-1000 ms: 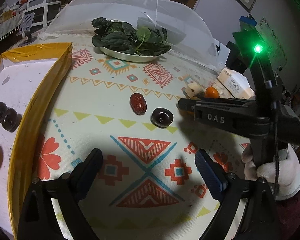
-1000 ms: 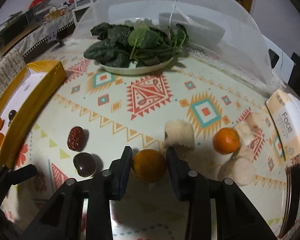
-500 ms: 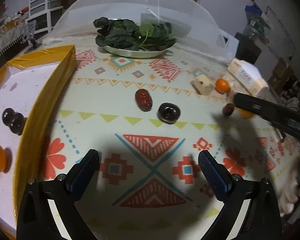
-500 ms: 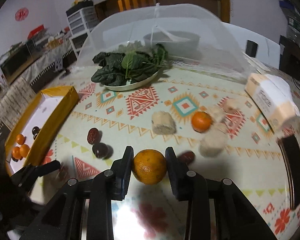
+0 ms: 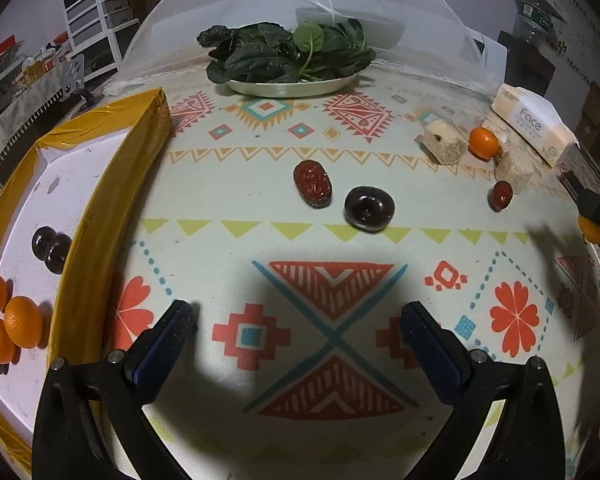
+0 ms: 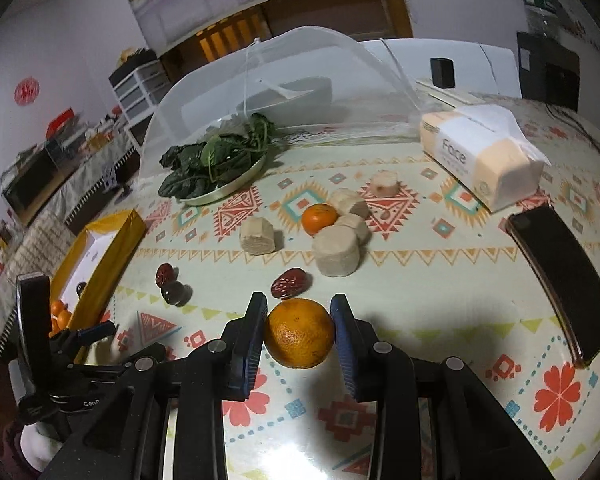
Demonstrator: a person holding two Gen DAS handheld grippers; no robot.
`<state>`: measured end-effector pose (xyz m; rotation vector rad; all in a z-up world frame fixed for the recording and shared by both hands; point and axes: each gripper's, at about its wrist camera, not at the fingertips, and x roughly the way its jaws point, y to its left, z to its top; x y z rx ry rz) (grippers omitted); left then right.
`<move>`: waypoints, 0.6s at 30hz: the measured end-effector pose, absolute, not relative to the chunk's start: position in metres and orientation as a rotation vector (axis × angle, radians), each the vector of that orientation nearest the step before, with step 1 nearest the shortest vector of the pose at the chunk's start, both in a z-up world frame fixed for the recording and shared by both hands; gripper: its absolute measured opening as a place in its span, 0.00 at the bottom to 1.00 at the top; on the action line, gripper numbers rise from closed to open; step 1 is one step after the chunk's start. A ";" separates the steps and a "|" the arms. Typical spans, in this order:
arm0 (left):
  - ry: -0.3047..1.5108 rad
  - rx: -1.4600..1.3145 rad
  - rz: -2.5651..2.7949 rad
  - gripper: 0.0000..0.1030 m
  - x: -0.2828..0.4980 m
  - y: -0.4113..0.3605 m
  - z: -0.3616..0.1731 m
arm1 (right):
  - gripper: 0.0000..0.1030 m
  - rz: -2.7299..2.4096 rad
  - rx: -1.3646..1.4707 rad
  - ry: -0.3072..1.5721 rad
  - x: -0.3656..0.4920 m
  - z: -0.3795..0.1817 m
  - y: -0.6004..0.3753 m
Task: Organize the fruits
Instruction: 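Grasp the loose mandarin orange with the right tool while the left tool grasps a dark plum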
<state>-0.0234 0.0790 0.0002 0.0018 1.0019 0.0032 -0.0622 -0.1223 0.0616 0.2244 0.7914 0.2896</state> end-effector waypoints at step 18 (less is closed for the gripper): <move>0.932 -0.011 -0.165 0.48 0.020 0.058 0.010 | 0.35 0.366 0.318 0.814 -0.053 0.036 -0.129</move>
